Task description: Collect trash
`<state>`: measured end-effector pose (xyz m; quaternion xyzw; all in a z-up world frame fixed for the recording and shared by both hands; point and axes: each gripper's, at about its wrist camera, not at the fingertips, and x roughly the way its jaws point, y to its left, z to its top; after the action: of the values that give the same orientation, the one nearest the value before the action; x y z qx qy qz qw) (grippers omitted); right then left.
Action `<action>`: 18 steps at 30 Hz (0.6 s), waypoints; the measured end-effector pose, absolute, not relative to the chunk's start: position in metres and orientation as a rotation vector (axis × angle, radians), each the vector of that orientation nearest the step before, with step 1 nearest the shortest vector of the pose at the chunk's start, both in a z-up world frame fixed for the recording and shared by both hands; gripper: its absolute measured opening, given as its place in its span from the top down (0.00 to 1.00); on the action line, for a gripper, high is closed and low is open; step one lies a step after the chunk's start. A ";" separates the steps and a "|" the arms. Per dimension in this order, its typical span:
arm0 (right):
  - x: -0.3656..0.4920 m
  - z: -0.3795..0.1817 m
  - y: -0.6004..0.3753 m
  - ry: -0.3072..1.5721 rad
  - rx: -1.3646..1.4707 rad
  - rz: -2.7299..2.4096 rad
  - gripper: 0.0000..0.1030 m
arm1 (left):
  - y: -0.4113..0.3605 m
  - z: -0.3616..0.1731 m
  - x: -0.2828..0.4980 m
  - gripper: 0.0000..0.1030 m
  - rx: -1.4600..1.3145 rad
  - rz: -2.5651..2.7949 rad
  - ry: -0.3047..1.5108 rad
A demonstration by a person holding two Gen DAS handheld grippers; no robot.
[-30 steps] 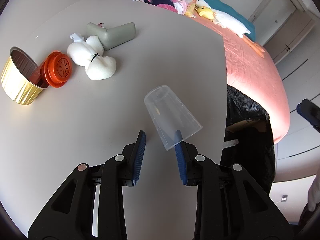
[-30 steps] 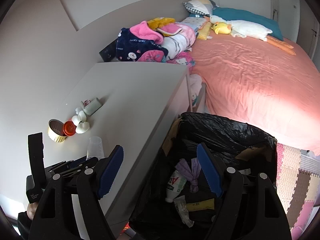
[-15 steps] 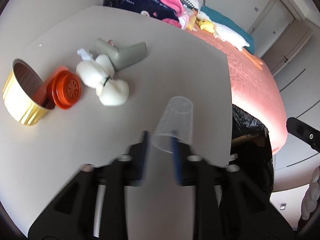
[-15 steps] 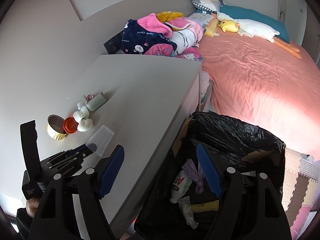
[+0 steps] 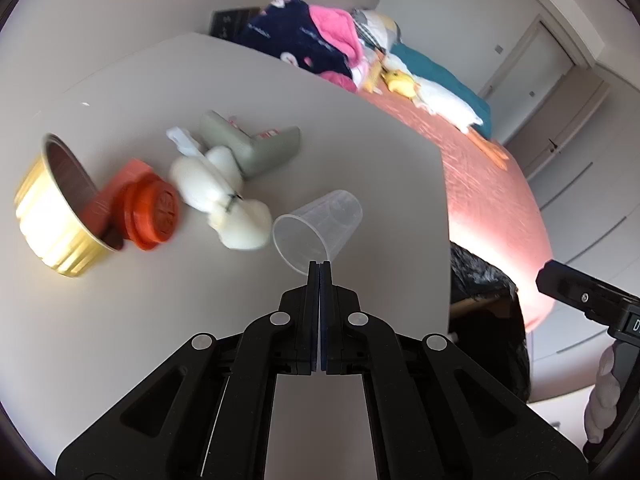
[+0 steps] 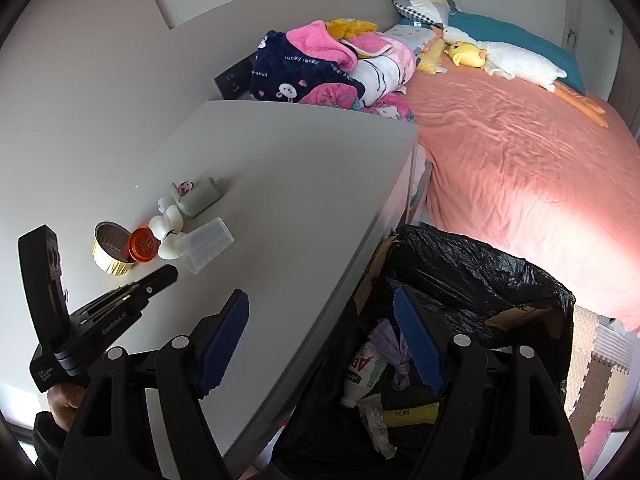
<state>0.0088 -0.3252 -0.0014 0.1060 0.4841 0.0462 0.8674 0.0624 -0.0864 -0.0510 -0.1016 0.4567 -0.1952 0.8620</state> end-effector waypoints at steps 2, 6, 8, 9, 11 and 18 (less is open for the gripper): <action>0.010 -0.001 -0.324 1.014 0.219 0.100 0.26 | -0.086 -0.049 0.066 1.00 -0.202 -0.408 0.956; 0.012 -0.002 -0.320 1.016 0.214 0.105 0.26 | -0.090 -0.048 0.073 1.00 -0.155 -0.387 0.987; 0.013 -0.002 -0.320 1.017 0.215 0.105 0.26 | -0.091 -0.048 0.075 1.00 -0.148 -0.388 0.990; 0.013 -0.002 -0.320 1.017 0.215 0.104 0.26 | -0.091 -0.049 0.076 1.00 -0.146 -0.387 0.994; 0.015 -0.002 -0.320 1.019 0.219 0.101 0.26 | -0.093 -0.050 0.077 1.00 -0.135 -0.381 1.003; 0.021 -0.006 -0.324 1.030 0.230 0.096 0.26 | -0.100 -0.040 0.080 1.00 -0.057 -0.364 0.994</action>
<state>0.0212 -0.3243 -0.0056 0.1096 0.4911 0.0459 0.8630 0.0804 -0.0998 -0.0403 -0.0272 0.4739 -0.1736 0.8629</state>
